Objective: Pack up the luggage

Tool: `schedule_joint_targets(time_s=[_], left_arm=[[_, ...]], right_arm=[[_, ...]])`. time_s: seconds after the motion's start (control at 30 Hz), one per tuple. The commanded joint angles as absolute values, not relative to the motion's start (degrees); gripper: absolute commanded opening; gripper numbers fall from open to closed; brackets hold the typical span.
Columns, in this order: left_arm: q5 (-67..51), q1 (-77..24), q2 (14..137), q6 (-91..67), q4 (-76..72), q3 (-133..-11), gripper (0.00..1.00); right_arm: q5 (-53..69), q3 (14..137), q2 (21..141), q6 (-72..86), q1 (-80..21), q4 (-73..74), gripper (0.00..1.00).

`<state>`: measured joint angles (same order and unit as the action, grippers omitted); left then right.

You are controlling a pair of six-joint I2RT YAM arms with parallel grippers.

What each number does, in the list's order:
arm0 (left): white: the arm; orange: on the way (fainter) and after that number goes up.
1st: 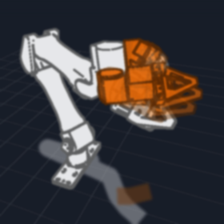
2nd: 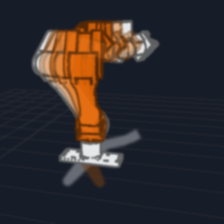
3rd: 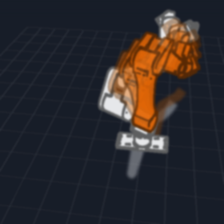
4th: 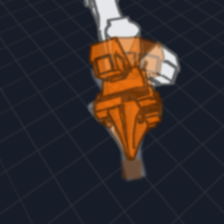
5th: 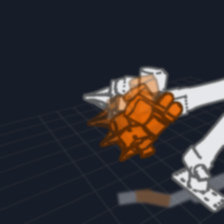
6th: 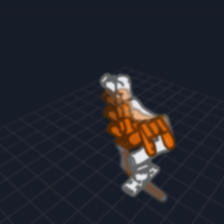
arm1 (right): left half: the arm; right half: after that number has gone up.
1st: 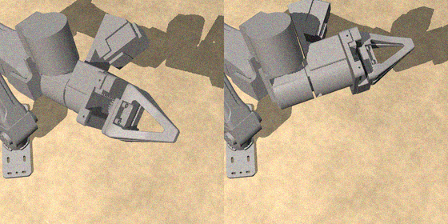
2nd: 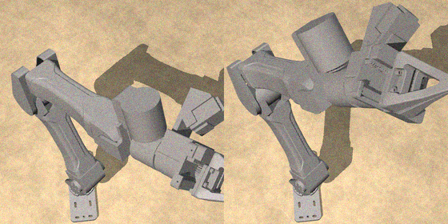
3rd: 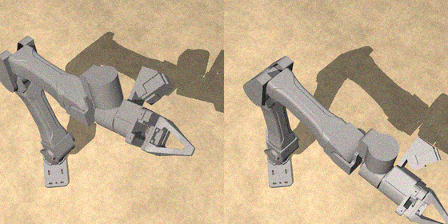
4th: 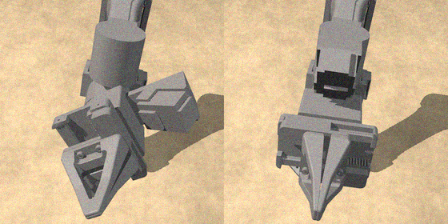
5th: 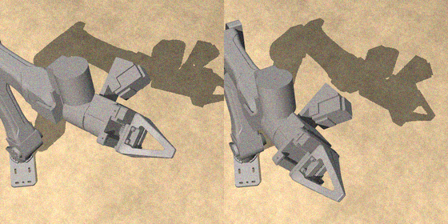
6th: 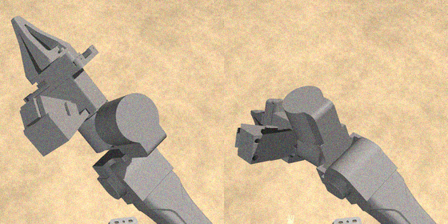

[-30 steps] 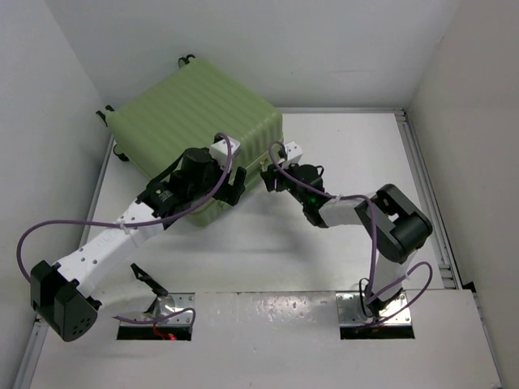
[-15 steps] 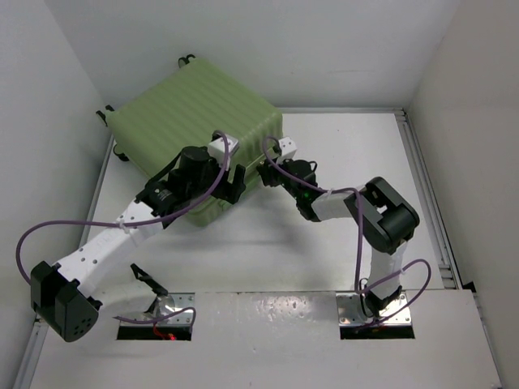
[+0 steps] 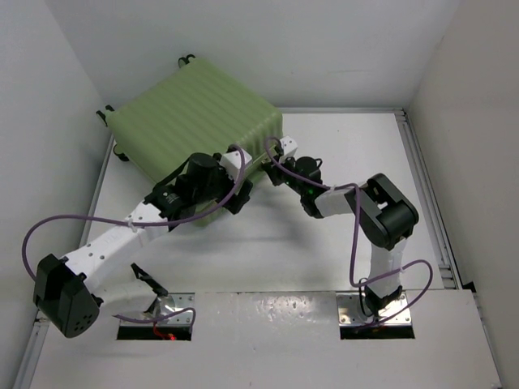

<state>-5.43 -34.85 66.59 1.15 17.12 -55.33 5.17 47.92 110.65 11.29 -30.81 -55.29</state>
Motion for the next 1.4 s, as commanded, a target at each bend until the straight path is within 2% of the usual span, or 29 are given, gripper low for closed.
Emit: schedule_joint_targets(time_s=[0.0, 0.13, 0.47, 0.67, 0.73, 0.77, 0.87, 0.9, 0.93, 0.97, 1.0, 1.1, 1.37], left_arm=[[-4.4, -35.7, 66.8, 6.2, 17.9, -52.8, 0.85], [-3.1, -38.2, 70.7, 6.9, 15.9, -51.8, 0.85], [15.3, -40.8, 84.4, 5.0, 4.8, -52.4, 0.86], [20.2, -40.3, 93.1, 6.1, -1.4, -52.9, 0.86], [20.7, -39.6, 94.8, 6.6, -1.4, -53.6, 0.83], [20.2, -39.6, 96.2, 7.1, -1.4, -53.6, 0.79], [19.3, -39.6, 98.0, 7.6, 0.7, -54.1, 0.53], [17.8, -39.6, 98.0, 8.5, 1.4, -54.1, 0.27], [17.8, -39.6, 98.0, 9.0, 2.2, -54.1, 0.13], [17.8, -39.6, 98.5, 9.1, 3.1, -54.1, 0.03], [17.2, -39.6, 99.0, 9.6, 5.5, -54.1, 0.0], [13.7, -37.8, 97.5, 11.5, 8.3, -51.7, 0.0], [9.8, -35.8, 82.6, 15.5, 10.1, -40.8, 0.0]], right_arm=[[6.7, 47.5, 110.0, 9.3, -27.9, -61.6, 0.0], [10.5, 47.0, 109.3, 8.9, -27.3, -62.7, 0.0], [11.3, 44.1, 106.3, 9.3, -27.2, -62.7, 0.0], [10.5, 44.7, 107.0, 9.1, -27.0, -62.0, 0.0], [10.3, 45.3, 107.7, 8.9, -26.6, -61.8, 0.0], [10.0, 45.7, 107.8, 8.9, -26.5, -61.4, 0.0], [9.5, 46.7, 108.5, 8.3, -26.1, -61.1, 0.0], [9.2, 46.8, 108.8, 8.1, -25.8, -61.0, 0.0], [9.0, 47.0, 109.0, 7.7, -25.6, -60.9, 0.0], [8.8, 47.5, 109.2, 7.4, -25.1, -60.7, 0.0], [8.6, 47.7, 109.5, 7.3, -24.8, -60.5, 0.0], [8.2, 47.6, 109.3, 6.4, -24.1, -60.3, 0.0], [6.4, 47.3, 109.3, 5.2, -19.6, -59.2, 0.0]])
